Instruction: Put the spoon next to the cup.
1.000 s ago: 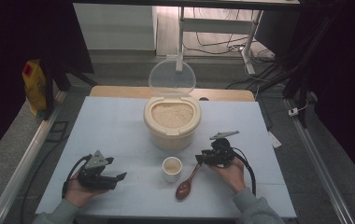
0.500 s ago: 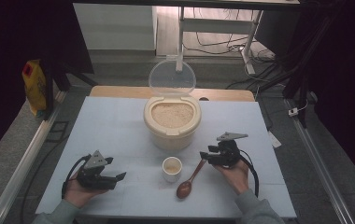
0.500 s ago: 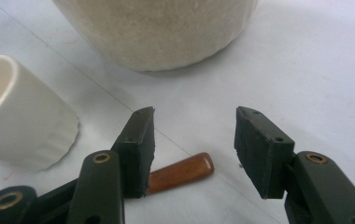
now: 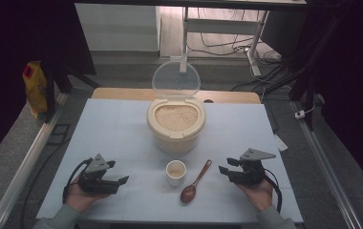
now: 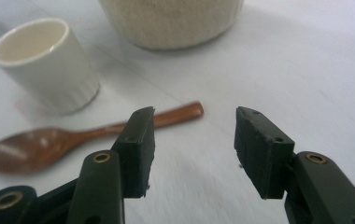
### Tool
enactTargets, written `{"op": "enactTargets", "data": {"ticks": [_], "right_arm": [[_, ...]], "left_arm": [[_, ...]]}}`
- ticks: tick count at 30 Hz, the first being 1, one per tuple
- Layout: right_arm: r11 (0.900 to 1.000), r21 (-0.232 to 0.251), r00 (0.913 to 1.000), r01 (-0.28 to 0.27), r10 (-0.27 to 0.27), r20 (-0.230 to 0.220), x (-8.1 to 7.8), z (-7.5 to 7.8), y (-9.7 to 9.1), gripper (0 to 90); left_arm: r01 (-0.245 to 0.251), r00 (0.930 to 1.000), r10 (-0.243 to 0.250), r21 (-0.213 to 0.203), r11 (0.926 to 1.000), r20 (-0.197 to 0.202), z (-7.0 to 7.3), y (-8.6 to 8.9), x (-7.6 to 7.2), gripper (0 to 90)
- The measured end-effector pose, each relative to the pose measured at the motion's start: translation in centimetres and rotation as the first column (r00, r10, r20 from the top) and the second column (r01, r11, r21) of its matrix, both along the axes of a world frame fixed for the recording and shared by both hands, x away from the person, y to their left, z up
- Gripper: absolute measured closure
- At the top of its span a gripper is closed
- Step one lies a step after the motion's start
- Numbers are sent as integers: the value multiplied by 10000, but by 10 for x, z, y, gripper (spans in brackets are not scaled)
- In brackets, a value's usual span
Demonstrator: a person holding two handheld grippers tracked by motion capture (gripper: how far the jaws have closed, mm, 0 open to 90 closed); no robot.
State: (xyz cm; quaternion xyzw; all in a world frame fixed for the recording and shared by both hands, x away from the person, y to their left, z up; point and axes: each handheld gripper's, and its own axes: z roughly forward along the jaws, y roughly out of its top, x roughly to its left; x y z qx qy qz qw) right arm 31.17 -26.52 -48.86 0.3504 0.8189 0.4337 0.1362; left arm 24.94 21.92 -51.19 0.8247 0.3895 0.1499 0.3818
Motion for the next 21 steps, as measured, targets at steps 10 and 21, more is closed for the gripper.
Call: {"op": "enactTargets", "data": {"ticks": [10,21], "right_arm": [[9998,115,9996,160,-163,244,-14,-2,-32,474],[10000,-77,9991,60,-57,429,-13,-2,-33,471]], "left_arm": [[13,10000,-13,-22,10000,42,1,0,-1,215],[-14,10000,15,-99,9999,75,1,0,-1,215]]}}
